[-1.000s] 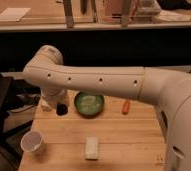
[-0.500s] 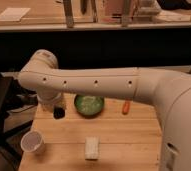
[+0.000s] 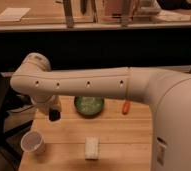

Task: Place the eraser in the ceramic cup

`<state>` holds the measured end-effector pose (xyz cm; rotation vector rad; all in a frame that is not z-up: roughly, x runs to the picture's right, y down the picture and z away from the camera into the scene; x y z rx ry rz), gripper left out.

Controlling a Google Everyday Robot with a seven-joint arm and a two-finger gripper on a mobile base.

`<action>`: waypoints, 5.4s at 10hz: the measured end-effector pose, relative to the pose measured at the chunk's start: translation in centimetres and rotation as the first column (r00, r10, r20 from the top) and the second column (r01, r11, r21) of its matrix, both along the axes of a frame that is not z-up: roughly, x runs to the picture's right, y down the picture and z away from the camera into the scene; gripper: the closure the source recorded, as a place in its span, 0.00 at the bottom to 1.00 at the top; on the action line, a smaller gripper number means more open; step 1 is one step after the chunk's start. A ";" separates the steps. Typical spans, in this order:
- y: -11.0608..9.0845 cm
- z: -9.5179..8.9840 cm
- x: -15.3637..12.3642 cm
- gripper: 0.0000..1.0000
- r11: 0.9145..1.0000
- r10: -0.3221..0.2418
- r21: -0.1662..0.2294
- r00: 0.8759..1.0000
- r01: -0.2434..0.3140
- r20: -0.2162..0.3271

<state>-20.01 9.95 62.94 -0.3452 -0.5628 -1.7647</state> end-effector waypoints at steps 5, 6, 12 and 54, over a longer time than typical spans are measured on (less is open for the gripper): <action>1.2 0.2 -1.3 0.99 0.999 -0.032 0.001 0.999 0.032 0.020; 1.6 0.2 -1.8 0.99 0.999 -0.042 0.004 0.999 0.042 0.026; 2.7 -0.1 -4.9 0.99 0.994 -0.105 0.019 0.993 0.105 0.047; 9.2 -0.7 -10.7 0.97 0.933 -0.359 0.011 0.931 0.359 0.071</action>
